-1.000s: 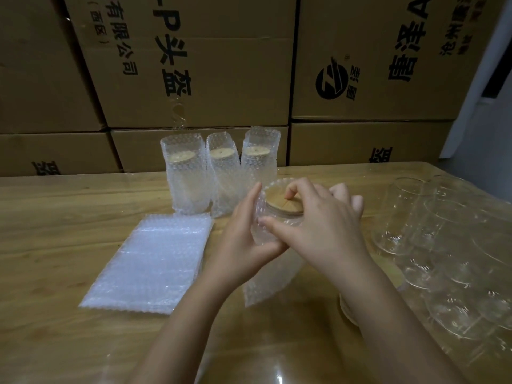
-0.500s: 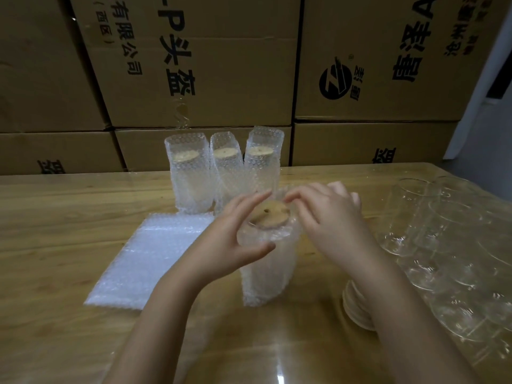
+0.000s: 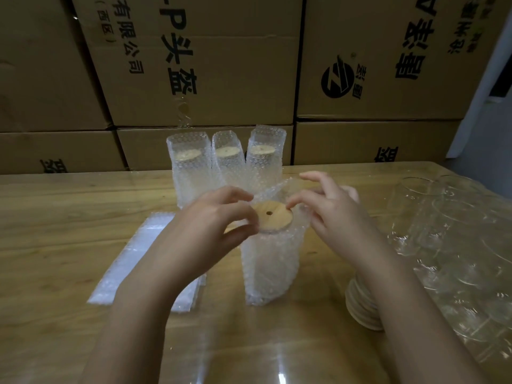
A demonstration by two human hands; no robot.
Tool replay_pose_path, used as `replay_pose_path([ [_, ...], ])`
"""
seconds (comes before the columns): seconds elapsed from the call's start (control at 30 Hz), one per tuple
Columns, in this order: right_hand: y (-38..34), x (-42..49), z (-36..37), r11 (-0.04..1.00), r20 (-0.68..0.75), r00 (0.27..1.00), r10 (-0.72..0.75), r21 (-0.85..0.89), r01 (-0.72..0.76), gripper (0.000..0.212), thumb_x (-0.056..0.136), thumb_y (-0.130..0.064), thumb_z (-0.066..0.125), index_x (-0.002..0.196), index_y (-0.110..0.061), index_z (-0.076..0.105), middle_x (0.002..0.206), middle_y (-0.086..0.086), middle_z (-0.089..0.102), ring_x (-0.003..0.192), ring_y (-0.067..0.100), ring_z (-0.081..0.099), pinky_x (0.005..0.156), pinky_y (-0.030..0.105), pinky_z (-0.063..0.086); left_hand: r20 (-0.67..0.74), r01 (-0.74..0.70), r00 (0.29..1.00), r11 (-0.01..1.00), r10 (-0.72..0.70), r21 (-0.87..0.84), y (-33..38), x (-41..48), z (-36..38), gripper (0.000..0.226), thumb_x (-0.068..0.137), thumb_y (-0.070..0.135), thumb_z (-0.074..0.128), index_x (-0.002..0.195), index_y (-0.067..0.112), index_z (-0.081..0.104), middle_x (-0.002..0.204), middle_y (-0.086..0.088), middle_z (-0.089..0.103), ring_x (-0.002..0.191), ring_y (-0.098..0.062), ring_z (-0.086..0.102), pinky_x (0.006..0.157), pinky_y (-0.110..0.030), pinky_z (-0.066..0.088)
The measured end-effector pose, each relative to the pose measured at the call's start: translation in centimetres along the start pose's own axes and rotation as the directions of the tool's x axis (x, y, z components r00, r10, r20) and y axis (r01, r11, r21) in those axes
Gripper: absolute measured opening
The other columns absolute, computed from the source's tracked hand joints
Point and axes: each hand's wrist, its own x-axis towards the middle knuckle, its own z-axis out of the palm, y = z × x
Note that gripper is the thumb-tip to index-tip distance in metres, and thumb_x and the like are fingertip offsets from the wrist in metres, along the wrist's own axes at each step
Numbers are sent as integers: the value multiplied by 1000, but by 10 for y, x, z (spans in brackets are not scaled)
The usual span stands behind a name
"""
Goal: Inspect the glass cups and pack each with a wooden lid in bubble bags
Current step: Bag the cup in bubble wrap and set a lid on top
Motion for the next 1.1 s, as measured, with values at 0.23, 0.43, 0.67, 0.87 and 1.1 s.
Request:
replay_pose_path([
  [0.23,-3,-1,-26,999,-54,999,5,45,-2,18,90,-26,49,93,-21,66,93,-12,56,98,13,44,83,30,33,-225,76,974,979,-32,188,-15,-4,-6,8,84,22,70,85,21,77,98,-3,63,80,-23,61,53,-36,48],
  [0.43,-15,-6,-43,990,144,988,-51,137,31,13,85,-39,47,89,-37,59,88,-18,50,91,0,38,76,16,34,-333,142,940,974,-77,175,-18,-1,5,7,84,13,73,90,15,76,79,-2,62,52,-25,53,44,-18,28],
  [0.67,-2,-5,-33,993,147,989,-7,119,-10,42,97,-13,44,123,-45,52,95,-22,36,95,3,35,81,24,37,-174,52,984,998,-45,32,-15,-3,-4,30,85,-3,62,93,23,73,106,7,63,74,-21,60,57,-45,52],
  [0.87,-7,-1,-27,985,158,987,-13,170,-14,32,91,-36,36,109,-29,62,108,-15,53,104,8,50,94,39,43,-28,126,992,991,-125,42,-17,-13,-19,32,76,57,45,91,41,68,111,25,55,101,-4,54,73,-37,51],
  [1.1,-10,-1,-30,985,-90,996,0,174,16,16,94,-18,54,98,-15,69,94,-10,62,93,13,59,87,42,48,-158,105,983,994,-98,34,-29,-14,-23,14,84,29,65,86,21,76,82,9,69,70,-13,63,63,-43,53],
])
